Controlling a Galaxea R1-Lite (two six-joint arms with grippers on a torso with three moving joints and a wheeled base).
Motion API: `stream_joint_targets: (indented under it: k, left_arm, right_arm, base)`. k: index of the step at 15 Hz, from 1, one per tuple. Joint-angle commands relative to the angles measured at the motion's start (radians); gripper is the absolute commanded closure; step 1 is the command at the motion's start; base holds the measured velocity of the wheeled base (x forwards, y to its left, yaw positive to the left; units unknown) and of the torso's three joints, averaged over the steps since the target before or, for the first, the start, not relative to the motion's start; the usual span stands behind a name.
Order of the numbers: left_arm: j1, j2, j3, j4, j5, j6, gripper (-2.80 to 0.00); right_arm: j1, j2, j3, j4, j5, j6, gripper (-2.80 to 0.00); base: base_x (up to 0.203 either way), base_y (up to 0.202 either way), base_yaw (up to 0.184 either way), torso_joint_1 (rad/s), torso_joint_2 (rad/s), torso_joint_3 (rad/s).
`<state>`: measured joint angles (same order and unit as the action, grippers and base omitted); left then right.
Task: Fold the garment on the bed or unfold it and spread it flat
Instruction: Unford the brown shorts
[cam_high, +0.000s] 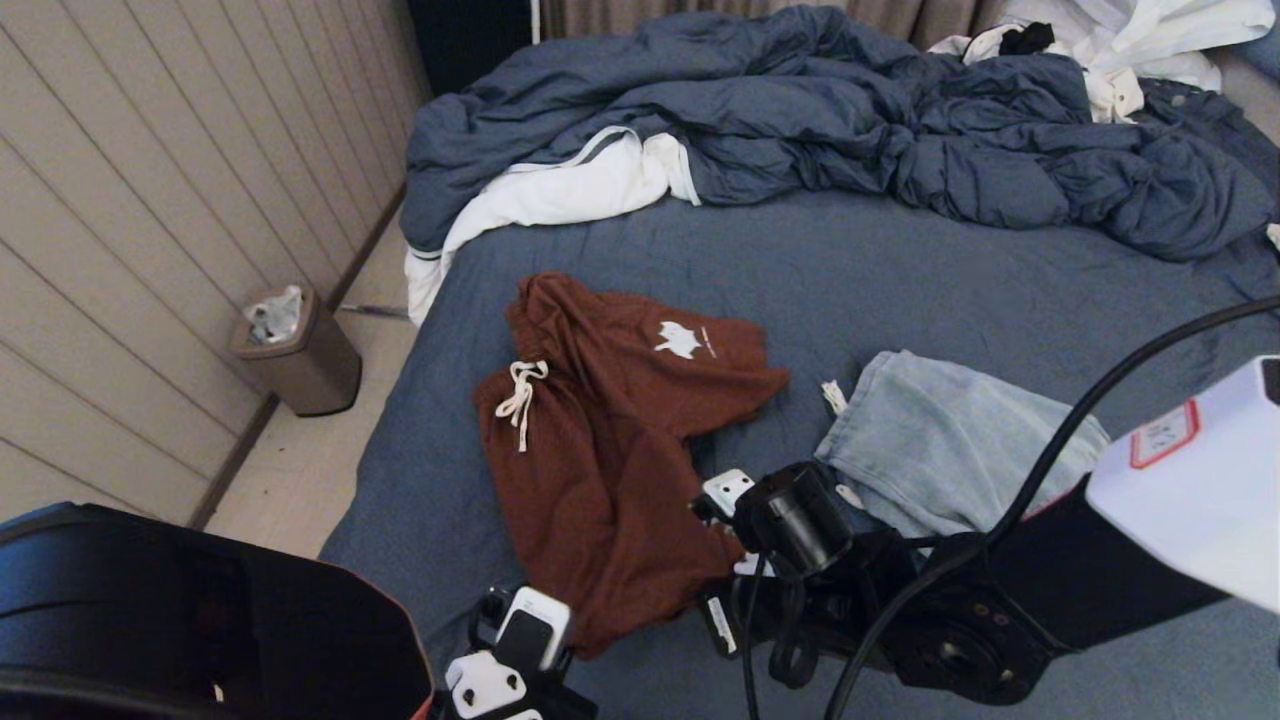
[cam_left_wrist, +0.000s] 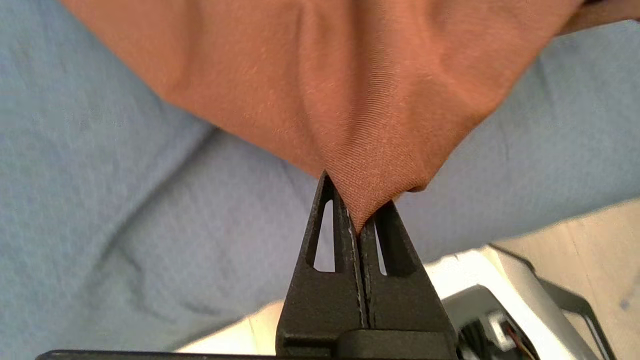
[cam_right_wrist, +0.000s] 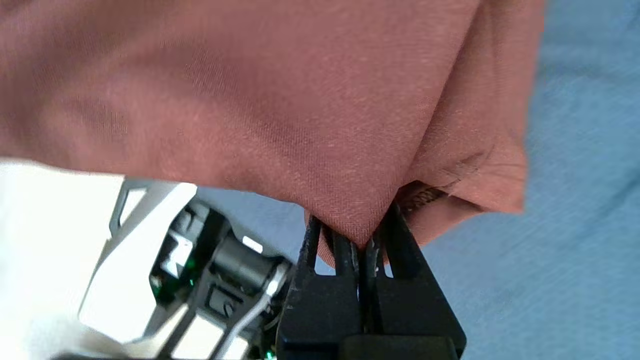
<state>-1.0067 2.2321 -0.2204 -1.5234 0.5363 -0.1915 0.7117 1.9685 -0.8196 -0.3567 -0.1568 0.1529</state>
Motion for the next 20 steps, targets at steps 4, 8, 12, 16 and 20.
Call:
stream_joint_targets:
  k: [4, 8, 12, 16, 20]
  left_arm:
    - [0.001, 0.007, 0.090, -0.047, -0.006, -0.041, -2.80]
    - [-0.023, -0.045, 0.109, -0.047, -0.003, -0.052, -2.80]
    - [-0.030, -0.253, 0.113, -0.047, 0.007, -0.031, -2.80]
    - [0.021, -0.324, 0.104, -0.047, 0.013, -0.012, -2.80]
    - [0.185, -0.336, -0.182, 0.155, 0.009, 0.015, 0.00]
  right_arm:
    - [0.022, 0.020, 0.033, 0.002, -0.001, -0.004, -2.80]
    - [0.023, -0.015, 0.052, -0.004, -0.003, -0.013, -2.80]
    - [0.007, -0.110, 0.014, -0.003, -0.001, -0.012, -2.80]
    - [-0.063, -0.135, -0.071, 0.007, -0.002, -0.012, -2.80]
    - [-0.193, -0.156, -0.160, 0.072, -0.010, 0.029, 0.00]
  base:
    - [0.000, 0.000, 0.000, 0.000, 0.00, 0.000]
    - [0.000, 0.000, 0.000, 0.000, 0.00, 0.000]
    - [0.000, 0.000, 0.000, 0.000, 0.00, 0.000]
    - [0.000, 0.000, 0.000, 0.000, 0.00, 0.000]
    - [0.000, 0.000, 0.000, 0.000, 0.00, 0.000]
